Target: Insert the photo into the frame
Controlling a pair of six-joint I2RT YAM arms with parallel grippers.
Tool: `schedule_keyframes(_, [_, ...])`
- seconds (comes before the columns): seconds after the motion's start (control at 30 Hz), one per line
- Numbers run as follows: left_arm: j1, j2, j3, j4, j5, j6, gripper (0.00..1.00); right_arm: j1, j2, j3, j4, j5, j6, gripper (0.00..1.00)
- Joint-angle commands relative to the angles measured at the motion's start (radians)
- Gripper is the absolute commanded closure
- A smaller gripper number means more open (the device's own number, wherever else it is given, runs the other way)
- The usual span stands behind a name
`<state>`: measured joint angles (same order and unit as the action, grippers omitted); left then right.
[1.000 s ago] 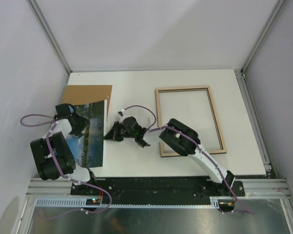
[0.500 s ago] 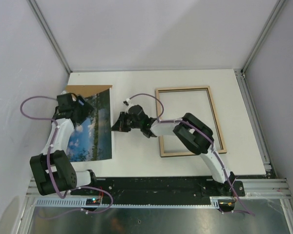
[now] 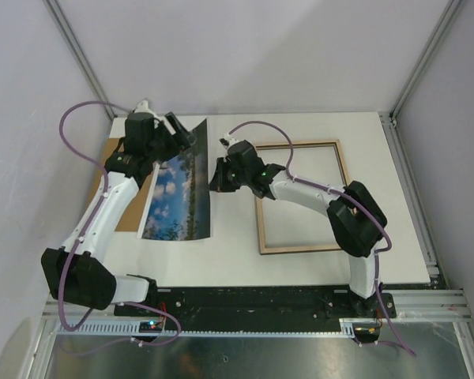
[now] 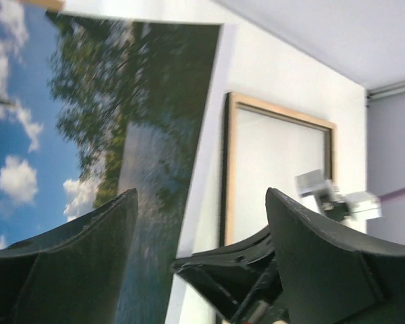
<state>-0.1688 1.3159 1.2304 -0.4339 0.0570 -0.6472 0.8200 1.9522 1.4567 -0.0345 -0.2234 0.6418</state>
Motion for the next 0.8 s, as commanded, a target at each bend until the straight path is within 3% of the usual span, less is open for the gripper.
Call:
schedule_keyframes(0.0, [-0.064,0.022,0.118,-0.022,-0.052,-0.032,0.20,0.001,-0.108,0.085,-0.233,0.082,-0.132,1.00])
schedule_keyframes(0.6, [-0.106,0.148,0.255,-0.013,0.047,-0.066,0.20,-0.233,-0.438,0.299,-0.768,0.122,-0.325,1.00])
schedule_keyframes(0.77, [-0.147,0.170,0.313,-0.005,0.085,-0.070,0.18,-0.199,-0.420,0.371,-0.865,0.189,-0.369,1.00])
